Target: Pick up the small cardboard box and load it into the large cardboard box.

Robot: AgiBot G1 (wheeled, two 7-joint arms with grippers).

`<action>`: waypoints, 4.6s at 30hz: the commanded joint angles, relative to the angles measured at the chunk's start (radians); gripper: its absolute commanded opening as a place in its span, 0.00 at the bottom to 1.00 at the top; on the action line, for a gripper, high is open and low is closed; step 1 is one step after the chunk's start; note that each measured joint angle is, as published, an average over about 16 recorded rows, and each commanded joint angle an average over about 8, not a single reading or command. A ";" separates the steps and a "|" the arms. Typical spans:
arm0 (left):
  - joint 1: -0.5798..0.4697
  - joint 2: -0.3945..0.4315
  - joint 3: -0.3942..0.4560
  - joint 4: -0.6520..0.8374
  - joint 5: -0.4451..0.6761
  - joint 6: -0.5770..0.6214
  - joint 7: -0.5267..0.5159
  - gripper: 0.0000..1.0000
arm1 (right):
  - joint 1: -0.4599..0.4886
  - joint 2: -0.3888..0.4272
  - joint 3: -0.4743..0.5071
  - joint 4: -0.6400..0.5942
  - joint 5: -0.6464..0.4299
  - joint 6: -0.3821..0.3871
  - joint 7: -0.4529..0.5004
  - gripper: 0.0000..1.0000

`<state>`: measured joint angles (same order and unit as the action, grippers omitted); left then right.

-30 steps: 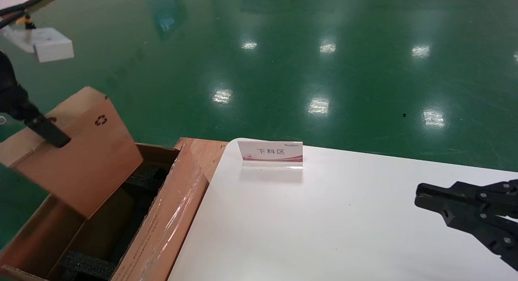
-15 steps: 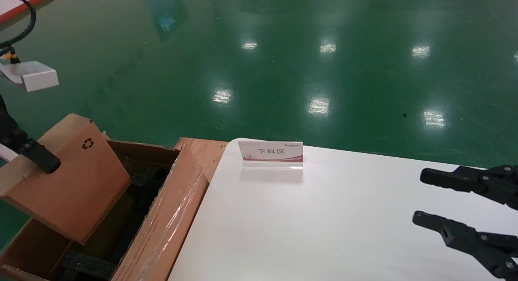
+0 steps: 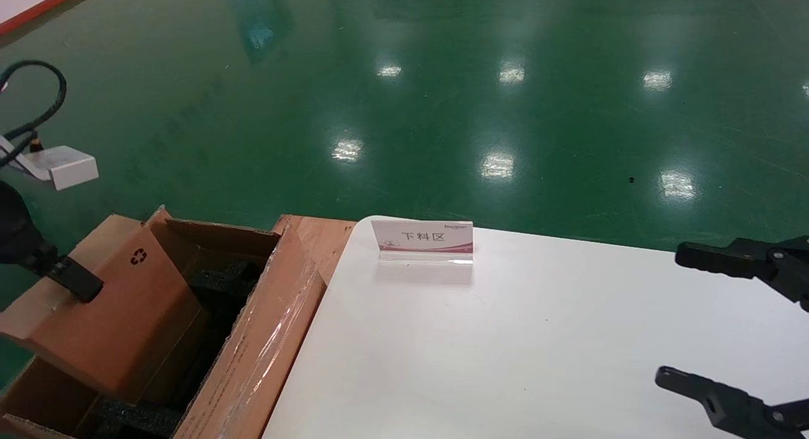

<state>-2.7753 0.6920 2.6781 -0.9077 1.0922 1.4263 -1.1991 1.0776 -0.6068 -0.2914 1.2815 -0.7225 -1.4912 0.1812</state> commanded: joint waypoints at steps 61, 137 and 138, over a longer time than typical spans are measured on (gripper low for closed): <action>0.284 -0.014 0.028 0.044 0.091 -0.310 -0.057 0.00 | 0.001 0.001 -0.004 0.000 0.002 0.002 -0.002 1.00; 0.190 -0.081 -0.079 -0.038 0.009 -0.424 0.031 1.00 | 0.001 0.002 -0.006 -0.001 0.004 0.002 -0.003 1.00; 0.167 -0.093 -0.092 -0.056 -0.002 -0.427 0.047 1.00 | 0.001 0.002 -0.006 -0.001 0.004 0.002 -0.003 1.00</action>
<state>-2.5956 0.6009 2.5890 -0.9659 1.0882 1.0049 -1.1597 1.0791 -0.6046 -0.2970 1.2805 -0.7184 -1.4889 0.1781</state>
